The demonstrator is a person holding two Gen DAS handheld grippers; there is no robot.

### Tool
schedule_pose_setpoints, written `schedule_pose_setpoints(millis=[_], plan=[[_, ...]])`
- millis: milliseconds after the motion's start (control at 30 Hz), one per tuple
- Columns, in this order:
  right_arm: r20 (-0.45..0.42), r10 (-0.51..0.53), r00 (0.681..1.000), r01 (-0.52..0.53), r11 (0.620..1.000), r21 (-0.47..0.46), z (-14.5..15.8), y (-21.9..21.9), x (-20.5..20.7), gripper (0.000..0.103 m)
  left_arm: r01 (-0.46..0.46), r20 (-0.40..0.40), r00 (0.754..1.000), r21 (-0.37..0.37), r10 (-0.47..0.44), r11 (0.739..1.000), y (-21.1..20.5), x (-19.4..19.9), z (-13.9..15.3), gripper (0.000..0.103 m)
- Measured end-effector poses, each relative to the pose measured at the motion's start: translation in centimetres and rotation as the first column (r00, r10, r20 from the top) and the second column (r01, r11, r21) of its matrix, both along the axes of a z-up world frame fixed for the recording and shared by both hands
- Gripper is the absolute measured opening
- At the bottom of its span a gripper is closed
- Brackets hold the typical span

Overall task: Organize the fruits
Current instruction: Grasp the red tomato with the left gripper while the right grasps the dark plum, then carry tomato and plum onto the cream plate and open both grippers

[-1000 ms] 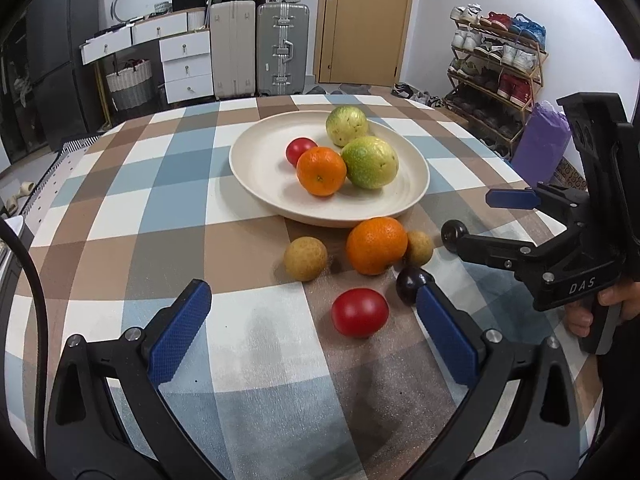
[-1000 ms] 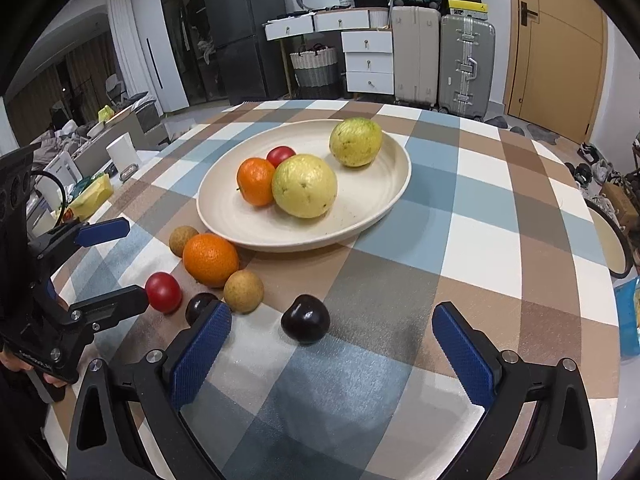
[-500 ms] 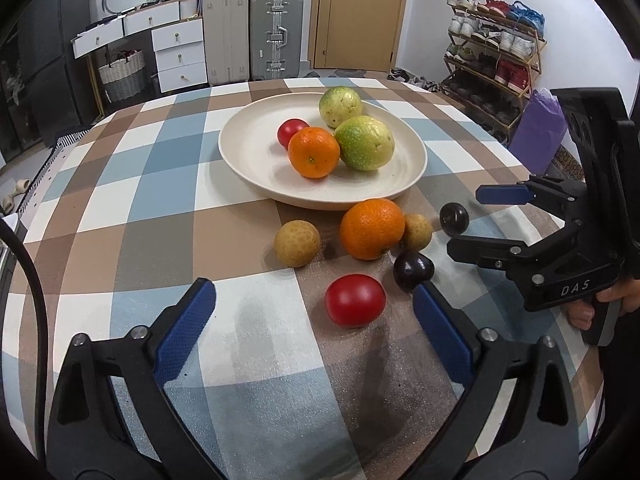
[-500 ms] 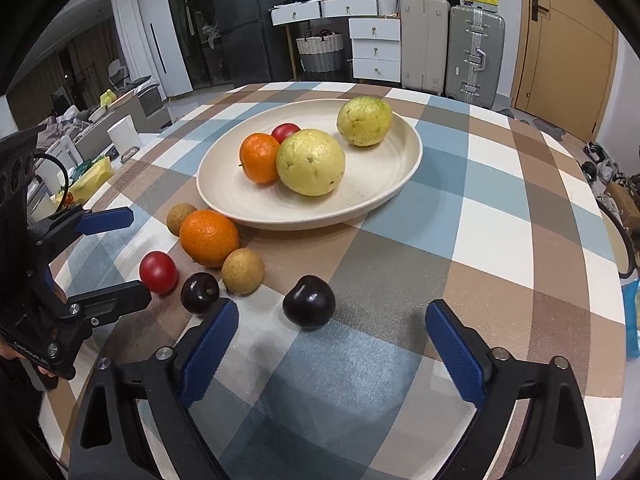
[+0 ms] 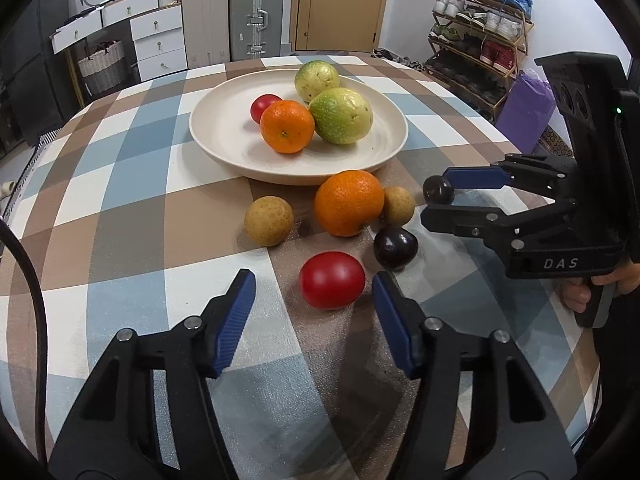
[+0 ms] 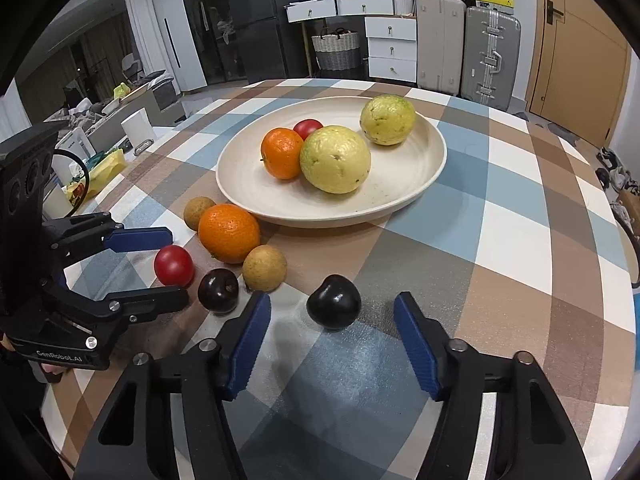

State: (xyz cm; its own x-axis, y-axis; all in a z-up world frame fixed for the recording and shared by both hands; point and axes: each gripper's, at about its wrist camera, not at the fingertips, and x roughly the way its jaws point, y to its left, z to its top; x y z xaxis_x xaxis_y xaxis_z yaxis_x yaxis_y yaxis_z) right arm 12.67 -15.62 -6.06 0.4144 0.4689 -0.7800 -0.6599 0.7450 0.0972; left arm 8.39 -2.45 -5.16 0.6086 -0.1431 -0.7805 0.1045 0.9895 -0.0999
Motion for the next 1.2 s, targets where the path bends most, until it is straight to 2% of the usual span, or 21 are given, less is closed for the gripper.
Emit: schedule_pose_setpoints(millis=[100,167,400,467,633,733,967,1200], plan=[[-0.005,0.000,1.000,0.000,1.000,0.008,0.1,-0.1,0.0,0.059,0.009,0.002,1.000,-0.008,-0.009,1.000,0.0,0.0,0.0,0.051],[-0.003,0.001,1.000,-0.001,1.000,0.008,0.1,-0.1,0.0,0.051,0.018,0.003,1.000,-0.013,-0.018,1.000,-0.1,0.0,0.1,0.047],[-0.004,0.015,1.000,-0.015,1.000,0.014,0.1,0.0,-0.1,0.049,0.036,0.005,0.999,-0.024,-0.036,0.999,-0.2,-0.1,0.1,0.036],[-0.001,0.016,1.000,-0.016,1.000,0.012,0.1,0.1,-0.2,0.049,0.044,0.007,0.999,-0.026,-0.043,0.999,-0.3,-0.2,0.1,0.030],[-0.001,0.007,1.000,-0.007,1.000,0.015,0.1,-0.1,-0.1,0.042,0.057,0.016,0.998,-0.032,-0.056,0.998,-0.5,-0.4,0.2,0.029],[-0.001,0.011,1.000,-0.011,1.000,0.015,0.0,0.0,0.0,0.033,0.059,0.023,0.998,-0.035,-0.059,0.998,-0.5,-0.5,0.4,0.030],[0.006,0.011,1.000,-0.011,1.000,0.011,0.0,-0.1,-0.1,0.028,0.051,0.040,0.998,-0.048,-0.049,0.998,-0.1,-0.7,0.8,0.030],[0.025,0.017,1.000,-0.018,1.000,0.021,0.3,-0.1,-0.4,0.027,0.046,0.072,0.997,-0.060,-0.042,0.997,0.2,-1.0,1.5,0.029]])
